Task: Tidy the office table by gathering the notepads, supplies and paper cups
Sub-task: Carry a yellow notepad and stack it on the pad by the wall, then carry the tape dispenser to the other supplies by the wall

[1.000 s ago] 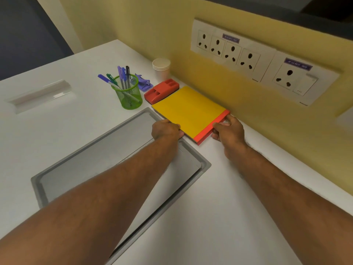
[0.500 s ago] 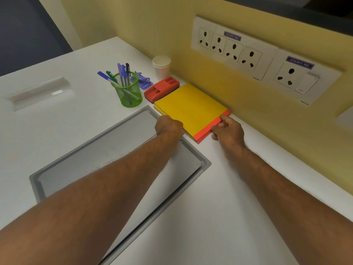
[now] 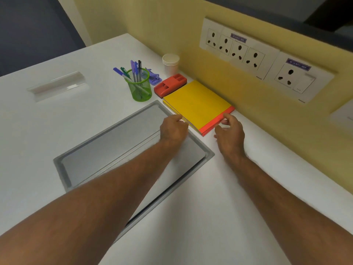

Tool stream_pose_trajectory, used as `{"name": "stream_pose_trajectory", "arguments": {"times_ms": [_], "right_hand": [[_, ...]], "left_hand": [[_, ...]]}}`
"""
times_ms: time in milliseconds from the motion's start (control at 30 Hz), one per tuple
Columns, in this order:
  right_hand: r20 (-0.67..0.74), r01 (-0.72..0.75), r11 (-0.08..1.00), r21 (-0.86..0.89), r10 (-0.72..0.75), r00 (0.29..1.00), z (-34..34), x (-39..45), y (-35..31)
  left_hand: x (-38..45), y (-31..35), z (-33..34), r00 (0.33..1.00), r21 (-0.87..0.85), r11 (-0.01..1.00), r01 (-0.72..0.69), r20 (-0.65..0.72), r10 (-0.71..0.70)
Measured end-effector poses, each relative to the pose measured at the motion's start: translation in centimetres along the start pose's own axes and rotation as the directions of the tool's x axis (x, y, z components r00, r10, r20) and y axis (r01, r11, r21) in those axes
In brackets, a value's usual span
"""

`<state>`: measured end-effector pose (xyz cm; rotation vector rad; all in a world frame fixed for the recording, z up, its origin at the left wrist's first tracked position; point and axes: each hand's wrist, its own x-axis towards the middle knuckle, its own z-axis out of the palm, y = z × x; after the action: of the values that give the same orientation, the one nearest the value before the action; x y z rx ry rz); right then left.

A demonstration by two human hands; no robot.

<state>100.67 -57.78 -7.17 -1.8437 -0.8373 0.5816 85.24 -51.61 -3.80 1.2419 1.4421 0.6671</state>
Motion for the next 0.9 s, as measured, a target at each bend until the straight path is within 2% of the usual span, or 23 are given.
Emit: {"name": "stream_pose_trajectory", "arguments": {"times_ms": [167,300,567,900], "right_hand": [[0.024,0.113,0.990,-0.088,-0.111,0.993,0.3,-7.3,-1.4],[0.061,0.089,0.992,-0.088,-0.084,0.995,0.8,-14.8,-3.2],[0.252,0.079,0.994,-0.078,-0.057,0.966,2.7,-33.7,-5.8],[0.544,0.073,0.993,-0.088,-0.014,0.839,7.2,-59.2,-8.0]], "left_hand": [[-6.5,-3.0,-4.5,0.990,0.168,0.976,-0.140,-0.008,0.143],[-12.7,-6.1,-9.1,0.995,0.236,0.968,-0.080,-0.045,0.093],[-30.6,-13.2,-20.6,0.976,0.144,0.988,0.052,-0.217,-0.020],[-52.6,-25.6,-33.4,0.872,-0.001,0.965,0.264,-0.427,-0.239]]}}
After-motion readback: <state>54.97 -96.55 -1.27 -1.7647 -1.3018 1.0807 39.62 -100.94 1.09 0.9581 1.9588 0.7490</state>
